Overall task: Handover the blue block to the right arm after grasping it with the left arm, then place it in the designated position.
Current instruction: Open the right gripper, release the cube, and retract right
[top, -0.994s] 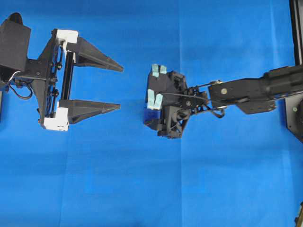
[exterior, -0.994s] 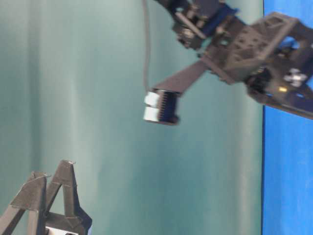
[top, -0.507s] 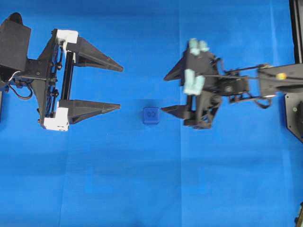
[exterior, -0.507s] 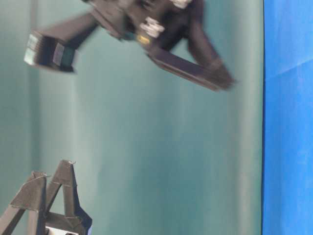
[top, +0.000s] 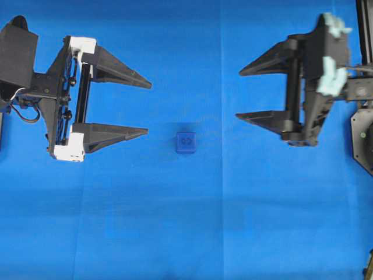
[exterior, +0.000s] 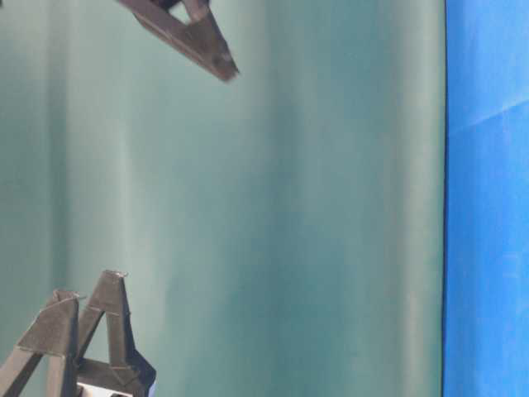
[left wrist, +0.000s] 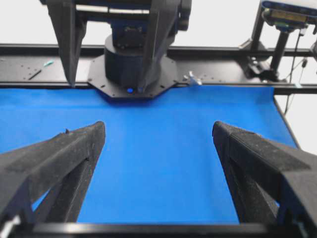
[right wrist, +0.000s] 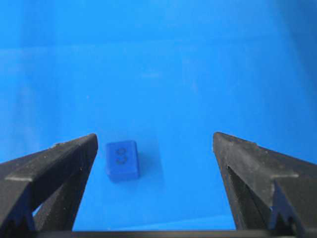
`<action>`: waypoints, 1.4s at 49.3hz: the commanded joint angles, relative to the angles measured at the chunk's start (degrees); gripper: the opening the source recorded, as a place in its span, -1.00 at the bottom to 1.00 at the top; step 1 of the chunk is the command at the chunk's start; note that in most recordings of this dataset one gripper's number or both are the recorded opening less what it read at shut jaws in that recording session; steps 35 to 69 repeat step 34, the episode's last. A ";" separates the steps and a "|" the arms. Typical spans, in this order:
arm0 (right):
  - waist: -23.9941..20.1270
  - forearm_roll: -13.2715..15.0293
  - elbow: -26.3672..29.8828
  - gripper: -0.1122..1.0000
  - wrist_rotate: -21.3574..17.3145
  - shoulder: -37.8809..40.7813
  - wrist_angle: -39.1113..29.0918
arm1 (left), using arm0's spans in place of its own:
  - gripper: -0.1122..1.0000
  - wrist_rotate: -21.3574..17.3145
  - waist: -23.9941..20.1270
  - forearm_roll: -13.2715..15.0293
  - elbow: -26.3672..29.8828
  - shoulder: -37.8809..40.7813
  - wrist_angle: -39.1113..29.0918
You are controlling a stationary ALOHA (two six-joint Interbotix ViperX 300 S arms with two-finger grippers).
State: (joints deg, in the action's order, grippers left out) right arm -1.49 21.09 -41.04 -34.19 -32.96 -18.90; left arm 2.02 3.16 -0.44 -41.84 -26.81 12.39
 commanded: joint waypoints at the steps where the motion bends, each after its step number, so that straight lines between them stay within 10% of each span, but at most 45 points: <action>1: -0.09 0.35 0.09 0.86 0.00 -2.64 0.18 | 0.87 0.00 0.00 -0.09 1.58 -0.35 0.62; 69: -0.09 2.55 -0.35 0.85 0.00 -5.01 4.48 | 0.87 -0.09 0.00 -0.09 1.58 -0.26 0.70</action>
